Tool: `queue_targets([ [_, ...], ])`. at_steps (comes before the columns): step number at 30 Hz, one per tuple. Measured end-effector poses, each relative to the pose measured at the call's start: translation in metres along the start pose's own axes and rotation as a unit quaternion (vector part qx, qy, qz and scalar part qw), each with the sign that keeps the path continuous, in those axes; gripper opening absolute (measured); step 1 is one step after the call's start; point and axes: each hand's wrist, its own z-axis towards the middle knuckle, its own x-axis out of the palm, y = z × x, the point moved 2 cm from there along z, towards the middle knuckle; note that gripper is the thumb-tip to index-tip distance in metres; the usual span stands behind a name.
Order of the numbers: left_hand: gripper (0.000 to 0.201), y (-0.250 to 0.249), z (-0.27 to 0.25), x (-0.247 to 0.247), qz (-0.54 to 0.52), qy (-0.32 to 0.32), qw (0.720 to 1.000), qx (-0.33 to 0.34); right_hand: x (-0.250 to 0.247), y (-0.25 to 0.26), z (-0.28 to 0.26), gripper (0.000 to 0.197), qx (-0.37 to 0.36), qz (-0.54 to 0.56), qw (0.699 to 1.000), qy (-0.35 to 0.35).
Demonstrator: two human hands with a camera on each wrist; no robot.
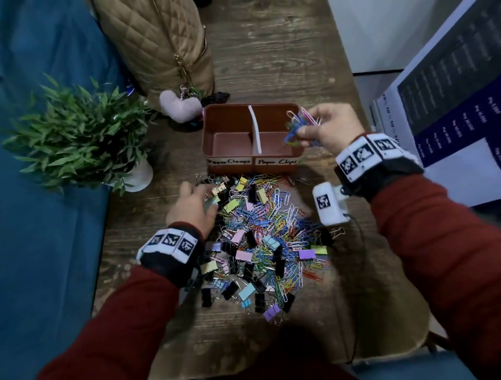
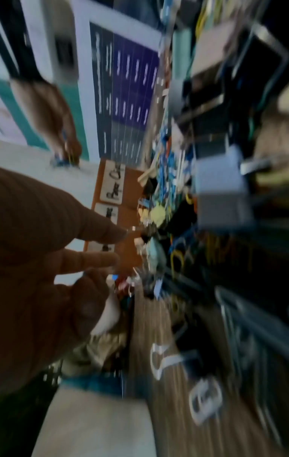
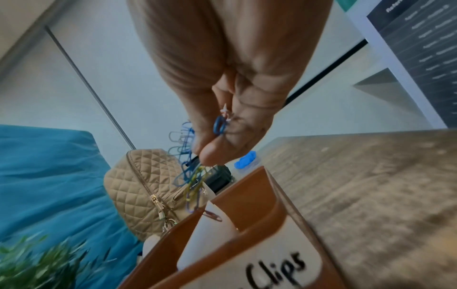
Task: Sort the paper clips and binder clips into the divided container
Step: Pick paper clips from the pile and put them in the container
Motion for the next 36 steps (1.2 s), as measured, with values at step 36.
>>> queue_targets([
  [36, 0.024, -0.071, 0.005, 0.057, 0.046, 0.142, 0.974, 0.171, 0.053, -0.127, -0.07, 0.036, -0.139, -0.471, 0.843, 0.218],
])
